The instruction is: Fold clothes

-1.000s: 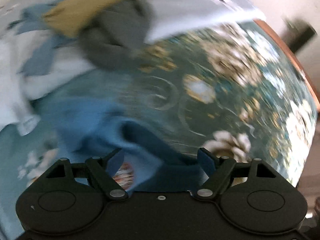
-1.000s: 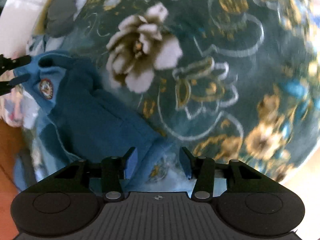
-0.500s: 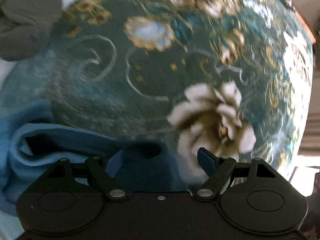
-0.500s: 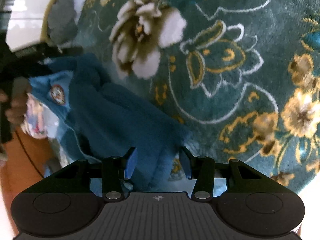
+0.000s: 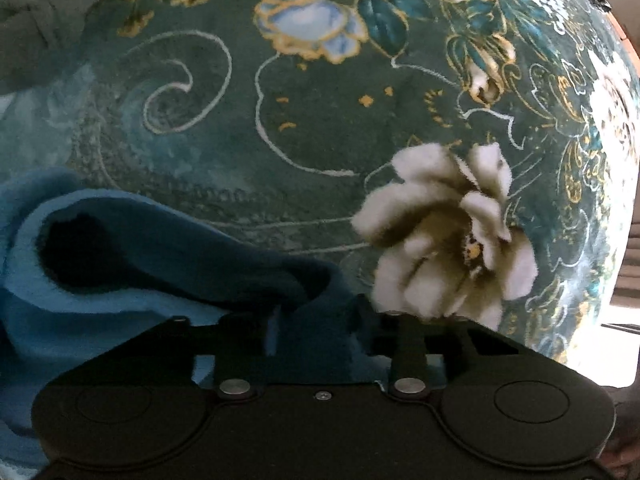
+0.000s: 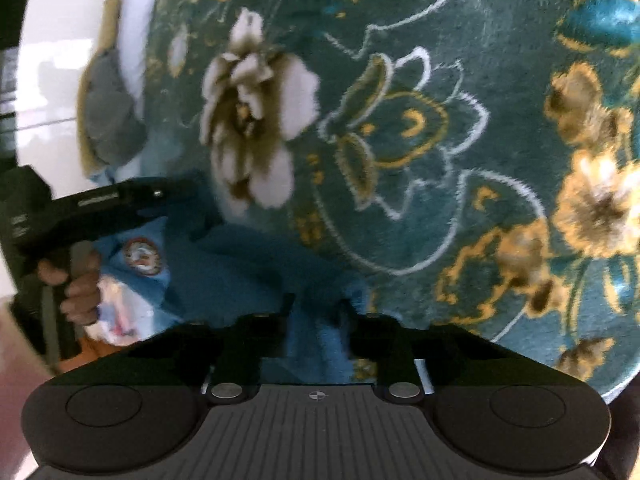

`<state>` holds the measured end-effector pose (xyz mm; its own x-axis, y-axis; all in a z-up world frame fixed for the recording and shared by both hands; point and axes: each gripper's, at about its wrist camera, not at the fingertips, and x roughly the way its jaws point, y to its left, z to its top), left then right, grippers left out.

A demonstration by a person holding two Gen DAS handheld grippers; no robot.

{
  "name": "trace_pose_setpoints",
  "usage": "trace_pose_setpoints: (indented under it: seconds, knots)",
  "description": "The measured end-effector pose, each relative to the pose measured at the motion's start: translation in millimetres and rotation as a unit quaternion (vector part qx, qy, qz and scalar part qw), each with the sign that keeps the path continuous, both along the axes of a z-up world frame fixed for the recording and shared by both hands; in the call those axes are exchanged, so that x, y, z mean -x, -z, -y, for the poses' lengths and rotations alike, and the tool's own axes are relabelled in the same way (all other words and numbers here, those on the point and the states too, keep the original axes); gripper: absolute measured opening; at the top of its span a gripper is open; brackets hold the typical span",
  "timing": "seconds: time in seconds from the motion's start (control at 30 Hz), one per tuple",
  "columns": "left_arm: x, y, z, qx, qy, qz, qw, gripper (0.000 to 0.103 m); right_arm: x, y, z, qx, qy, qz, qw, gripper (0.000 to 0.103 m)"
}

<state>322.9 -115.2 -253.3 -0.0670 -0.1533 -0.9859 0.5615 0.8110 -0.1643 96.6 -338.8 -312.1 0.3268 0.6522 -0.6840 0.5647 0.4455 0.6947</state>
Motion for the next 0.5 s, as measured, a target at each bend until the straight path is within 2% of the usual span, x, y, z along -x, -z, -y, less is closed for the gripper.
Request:
trace_pose_setpoints:
  seconds: [0.07, 0.1, 0.17, 0.2, 0.23, 0.33, 0.4, 0.5]
  knots:
    - [1, -4, -5, 0.016, -0.020, 0.019, 0.9995, 0.017, 4, -8, 3, 0.012, 0.009, 0.012, 1.000, 0.008]
    - [0, -8, -8, 0.032, -0.038, 0.031, 0.9983, 0.015, 6, -14, 5, 0.018, 0.014, 0.019, 1.000, 0.008]
    - [-5, -19, -10, 0.073, -0.070, 0.051, 0.9935, 0.003, 10, -26, 10, 0.031, 0.016, 0.033, 0.999, 0.007]
    - [-8, -25, -10, 0.096, -0.085, 0.061, 0.9899, 0.001, 12, -30, 11, 0.038, 0.013, 0.037, 0.999, 0.007]
    - [-12, -30, -7, 0.113, -0.095, 0.068, 0.9867, 0.001, 13, -34, 11, 0.047, 0.011, 0.039, 0.998, 0.007]
    - [-24, -39, 18, 0.132, -0.093, 0.073, 0.9843, 0.002, 12, -39, 6, 0.066, 0.004, 0.039, 0.997, 0.007]
    - [-25, -39, 33, 0.134, -0.081, 0.075, 0.9848, 0.003, 11, -34, 6, 0.067, 0.002, 0.028, 0.997, 0.007]
    - [-23, -39, 34, 0.135, -0.084, 0.070, 0.9847, 0.003, 7, -29, 8, 0.072, -0.011, 0.018, 0.997, 0.008]
